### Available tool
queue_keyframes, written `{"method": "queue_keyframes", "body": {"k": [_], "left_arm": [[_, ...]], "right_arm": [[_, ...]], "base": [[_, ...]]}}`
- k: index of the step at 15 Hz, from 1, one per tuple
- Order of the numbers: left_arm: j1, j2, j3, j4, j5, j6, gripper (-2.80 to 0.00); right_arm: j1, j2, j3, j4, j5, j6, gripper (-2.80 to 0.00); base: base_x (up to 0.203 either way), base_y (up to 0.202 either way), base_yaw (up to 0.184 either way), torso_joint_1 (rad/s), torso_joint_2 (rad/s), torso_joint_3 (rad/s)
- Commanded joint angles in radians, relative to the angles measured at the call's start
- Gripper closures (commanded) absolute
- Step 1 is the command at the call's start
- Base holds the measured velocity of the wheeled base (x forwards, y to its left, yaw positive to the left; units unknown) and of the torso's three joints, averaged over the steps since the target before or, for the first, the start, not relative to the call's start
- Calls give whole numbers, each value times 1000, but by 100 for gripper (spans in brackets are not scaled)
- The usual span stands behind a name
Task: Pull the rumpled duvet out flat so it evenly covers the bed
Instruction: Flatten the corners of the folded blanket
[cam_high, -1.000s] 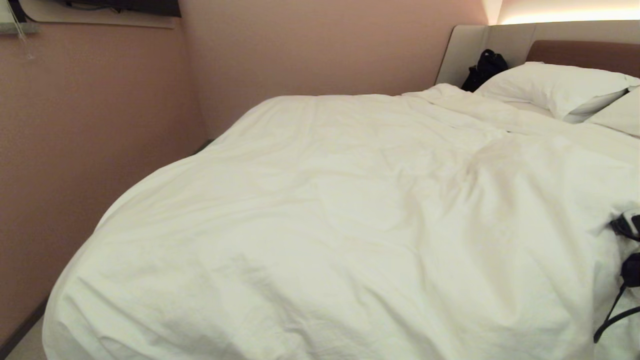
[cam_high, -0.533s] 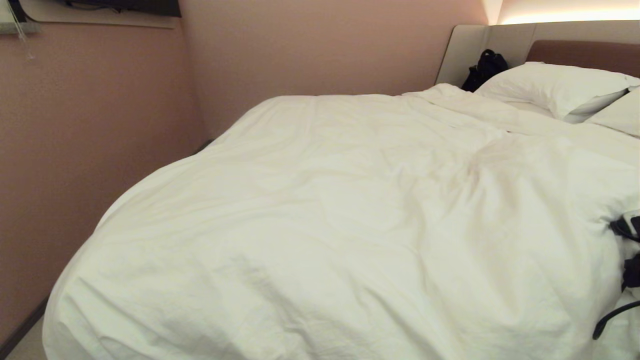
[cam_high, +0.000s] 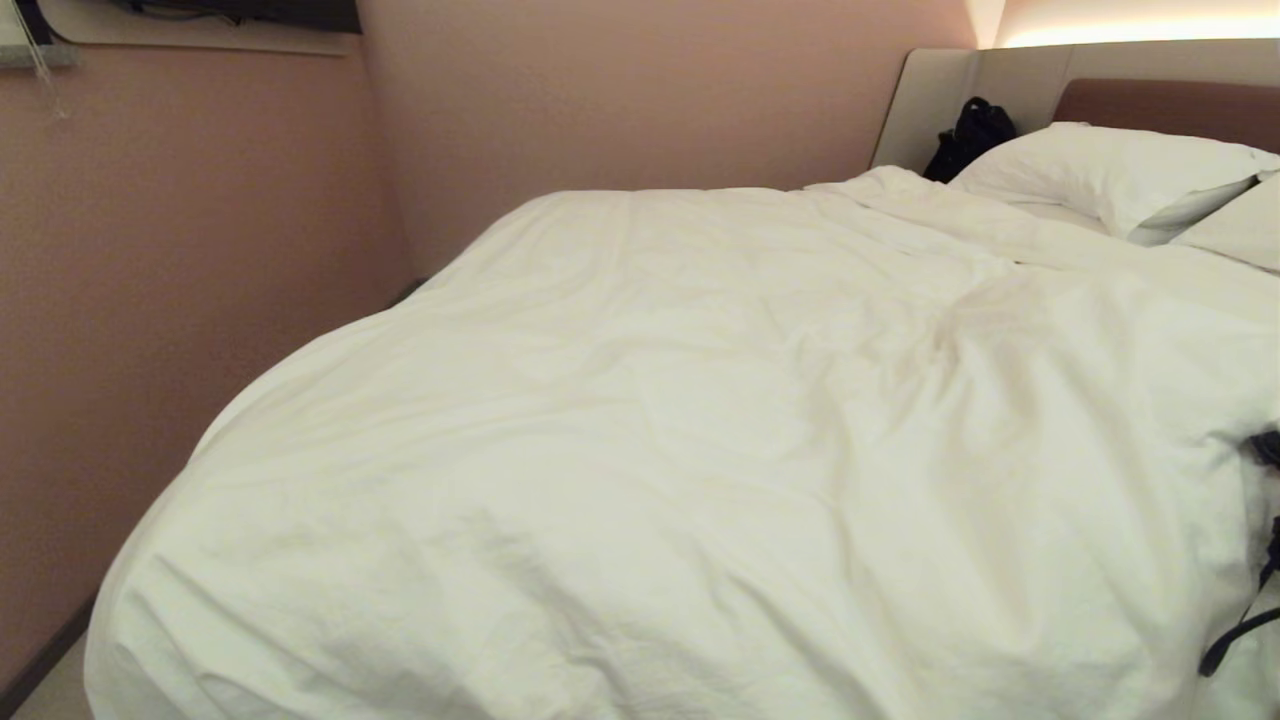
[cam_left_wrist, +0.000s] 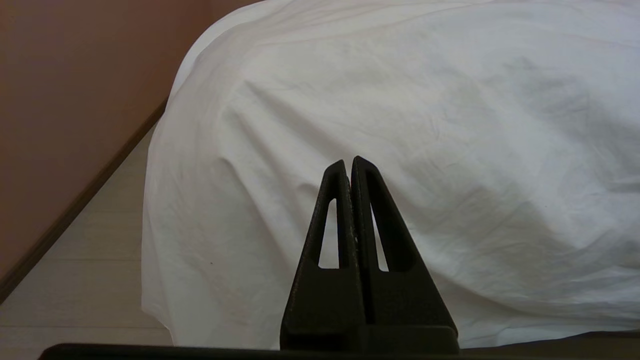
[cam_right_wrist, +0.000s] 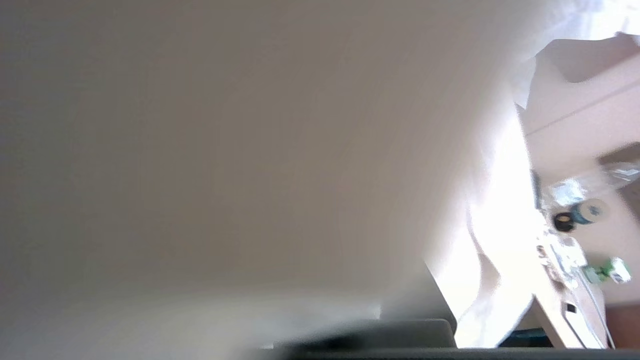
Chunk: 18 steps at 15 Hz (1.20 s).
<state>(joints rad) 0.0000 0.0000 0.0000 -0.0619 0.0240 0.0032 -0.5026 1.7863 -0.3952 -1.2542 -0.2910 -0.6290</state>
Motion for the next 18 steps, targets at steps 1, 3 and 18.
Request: {"method": "queue_keyframes", "body": {"k": [1, 3, 18], "left_arm": [[0, 0, 0, -1, 1, 0, 0], [0, 0, 0, -1, 1, 0, 0], [0, 0, 0, -1, 1, 0, 0]], "right_arm": [[-2, -116, 10, 17, 1, 2, 0], [-3, -258, 10, 98, 3, 9, 0], [-17, -740, -320, 1067, 7, 203, 0]], "base": [[0, 0, 0, 0, 0, 0], [0, 0, 0, 0, 0, 0], [0, 0, 0, 0, 0, 0]]}}
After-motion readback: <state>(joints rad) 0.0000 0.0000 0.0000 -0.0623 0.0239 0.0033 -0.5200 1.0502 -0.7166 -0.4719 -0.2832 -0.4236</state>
